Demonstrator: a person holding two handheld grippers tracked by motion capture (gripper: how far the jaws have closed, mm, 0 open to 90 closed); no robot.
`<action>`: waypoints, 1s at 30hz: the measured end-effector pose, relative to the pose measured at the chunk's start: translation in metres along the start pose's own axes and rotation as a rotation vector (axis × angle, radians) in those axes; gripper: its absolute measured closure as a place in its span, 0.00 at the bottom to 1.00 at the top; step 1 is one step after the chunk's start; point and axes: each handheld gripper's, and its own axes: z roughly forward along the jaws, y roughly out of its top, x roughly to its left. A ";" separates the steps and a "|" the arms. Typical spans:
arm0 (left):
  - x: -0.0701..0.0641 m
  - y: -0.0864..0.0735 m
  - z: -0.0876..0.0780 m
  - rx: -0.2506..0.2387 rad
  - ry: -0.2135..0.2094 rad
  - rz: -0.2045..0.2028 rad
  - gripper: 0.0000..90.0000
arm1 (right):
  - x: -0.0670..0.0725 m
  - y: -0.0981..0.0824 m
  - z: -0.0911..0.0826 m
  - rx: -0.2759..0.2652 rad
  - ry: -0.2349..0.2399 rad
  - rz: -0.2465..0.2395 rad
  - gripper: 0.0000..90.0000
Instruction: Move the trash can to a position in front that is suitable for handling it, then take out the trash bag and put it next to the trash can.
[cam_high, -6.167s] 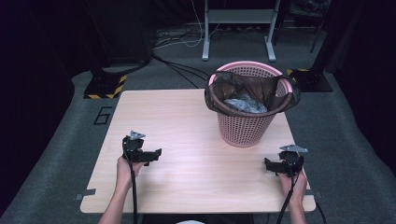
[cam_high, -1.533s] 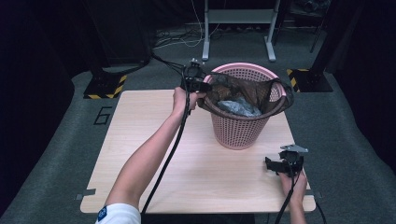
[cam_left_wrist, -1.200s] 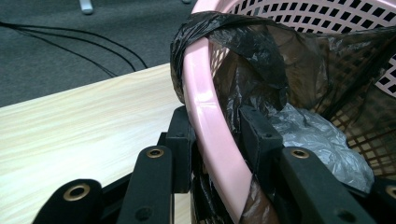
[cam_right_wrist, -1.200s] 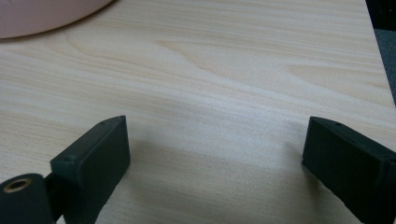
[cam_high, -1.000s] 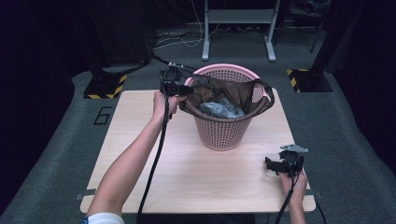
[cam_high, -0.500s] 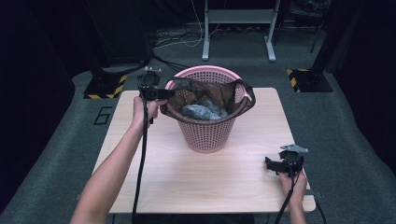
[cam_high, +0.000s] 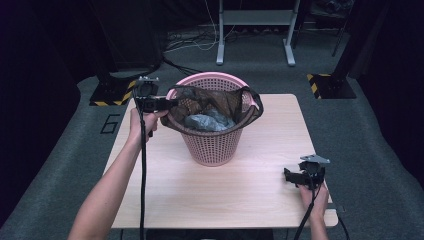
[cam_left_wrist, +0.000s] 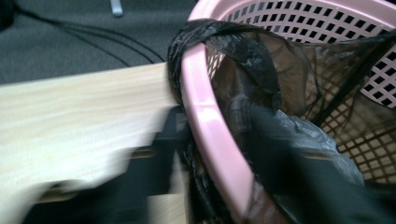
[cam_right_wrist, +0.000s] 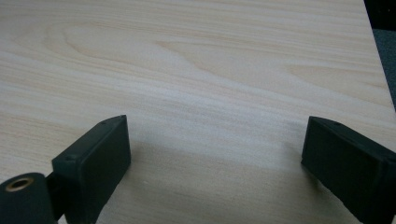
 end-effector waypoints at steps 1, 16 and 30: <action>0.000 0.000 -0.004 -0.011 -0.016 -0.001 0.29 | 0.000 0.000 0.000 0.000 0.000 -0.001 0.08; 0.012 -0.006 -0.024 -0.013 -0.051 0.065 0.14 | 0.011 0.061 -0.032 0.005 0.213 0.016 0.10; 0.022 0.010 -0.012 0.023 -0.076 0.046 0.16 | 0.053 0.197 -0.096 -0.108 0.373 -0.099 0.17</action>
